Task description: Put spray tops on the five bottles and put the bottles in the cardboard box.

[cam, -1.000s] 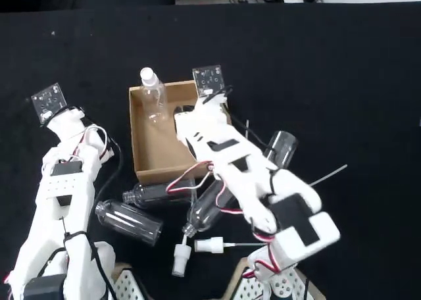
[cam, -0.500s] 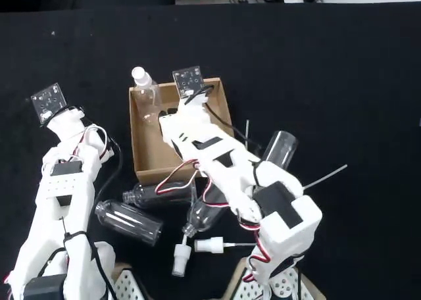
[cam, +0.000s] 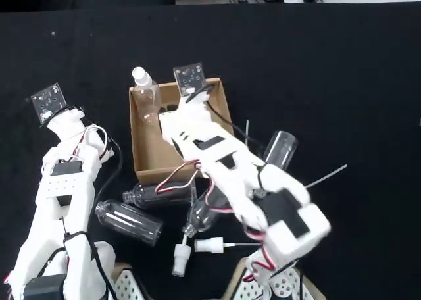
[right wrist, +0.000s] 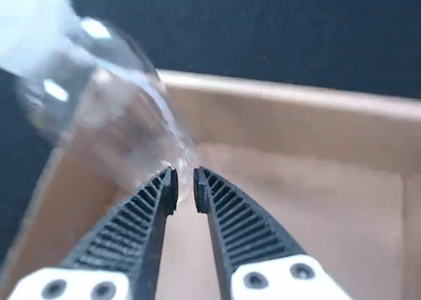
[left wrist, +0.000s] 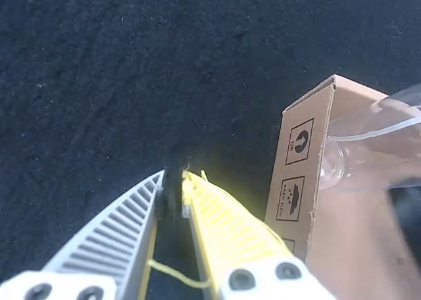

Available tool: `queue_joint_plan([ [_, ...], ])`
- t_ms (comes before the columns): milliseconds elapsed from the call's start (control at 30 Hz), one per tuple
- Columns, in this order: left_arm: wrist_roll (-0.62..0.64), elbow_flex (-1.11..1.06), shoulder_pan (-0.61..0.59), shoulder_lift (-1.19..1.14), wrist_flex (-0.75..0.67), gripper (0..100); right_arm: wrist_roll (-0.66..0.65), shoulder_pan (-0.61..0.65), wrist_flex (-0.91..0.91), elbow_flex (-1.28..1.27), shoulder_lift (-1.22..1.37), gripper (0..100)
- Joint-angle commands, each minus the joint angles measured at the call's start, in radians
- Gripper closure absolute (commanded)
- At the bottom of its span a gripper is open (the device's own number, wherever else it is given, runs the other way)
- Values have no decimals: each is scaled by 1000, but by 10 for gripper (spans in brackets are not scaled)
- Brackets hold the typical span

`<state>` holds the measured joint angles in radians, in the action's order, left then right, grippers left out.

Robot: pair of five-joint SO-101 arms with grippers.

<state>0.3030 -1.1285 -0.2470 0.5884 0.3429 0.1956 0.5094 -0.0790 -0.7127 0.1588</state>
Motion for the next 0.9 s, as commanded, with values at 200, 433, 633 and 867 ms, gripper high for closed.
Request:
queue_joint_plan([
  [200,-170,162,-45,15,255,970,-57,-129,448,-97,-631,946],
  [433,-551,559,-134,29,875,969,-282,-284,977,-10,-987,835],
  [633,-637,688,-147,29,1278,768,-325,-370,1106,-68,-1162,837],
  [867,-770,536,-148,40,1343,694,-325,-374,1100,-216,-1170,837],
])
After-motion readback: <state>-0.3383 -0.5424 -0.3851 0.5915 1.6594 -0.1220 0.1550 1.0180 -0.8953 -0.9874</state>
